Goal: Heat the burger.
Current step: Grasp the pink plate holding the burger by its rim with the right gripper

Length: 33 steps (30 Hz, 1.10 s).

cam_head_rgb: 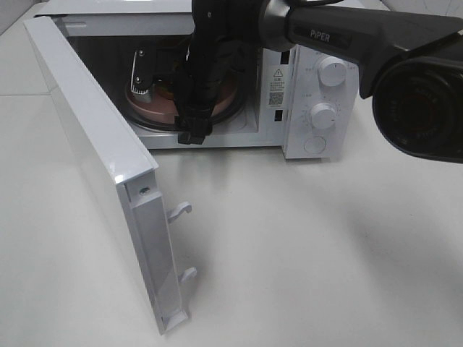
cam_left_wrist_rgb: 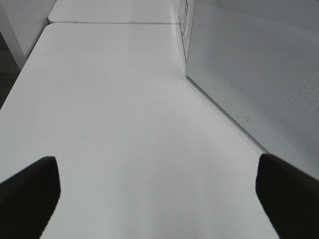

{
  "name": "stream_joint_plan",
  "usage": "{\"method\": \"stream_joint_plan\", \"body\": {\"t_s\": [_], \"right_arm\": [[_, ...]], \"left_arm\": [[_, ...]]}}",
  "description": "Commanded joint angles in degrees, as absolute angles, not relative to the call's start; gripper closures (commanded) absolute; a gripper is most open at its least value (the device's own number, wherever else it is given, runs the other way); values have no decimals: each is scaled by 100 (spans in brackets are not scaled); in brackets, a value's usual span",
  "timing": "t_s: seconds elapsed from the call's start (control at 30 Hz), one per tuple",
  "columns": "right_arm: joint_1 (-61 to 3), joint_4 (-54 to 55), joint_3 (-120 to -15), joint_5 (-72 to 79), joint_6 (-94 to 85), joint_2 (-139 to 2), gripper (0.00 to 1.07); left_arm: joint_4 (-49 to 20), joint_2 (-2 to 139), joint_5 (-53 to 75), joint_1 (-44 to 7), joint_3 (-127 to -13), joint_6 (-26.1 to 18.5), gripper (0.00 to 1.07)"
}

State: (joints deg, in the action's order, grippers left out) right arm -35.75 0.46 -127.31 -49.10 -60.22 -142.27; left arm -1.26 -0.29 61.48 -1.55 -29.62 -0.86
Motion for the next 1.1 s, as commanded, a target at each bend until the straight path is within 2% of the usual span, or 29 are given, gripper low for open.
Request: {"method": "stream_joint_plan", "body": {"t_s": [0.03,1.1], "right_arm": [[-3529,0,-12765,-4847,-6068,-14244,31],[-3501,0,-12765,-4916,-6022,-14605,31]], "left_arm": [[-120,-52,6142,-138,-2968,-57,6],[-120,-52,6142,-138,-2968,-57,6]]}}
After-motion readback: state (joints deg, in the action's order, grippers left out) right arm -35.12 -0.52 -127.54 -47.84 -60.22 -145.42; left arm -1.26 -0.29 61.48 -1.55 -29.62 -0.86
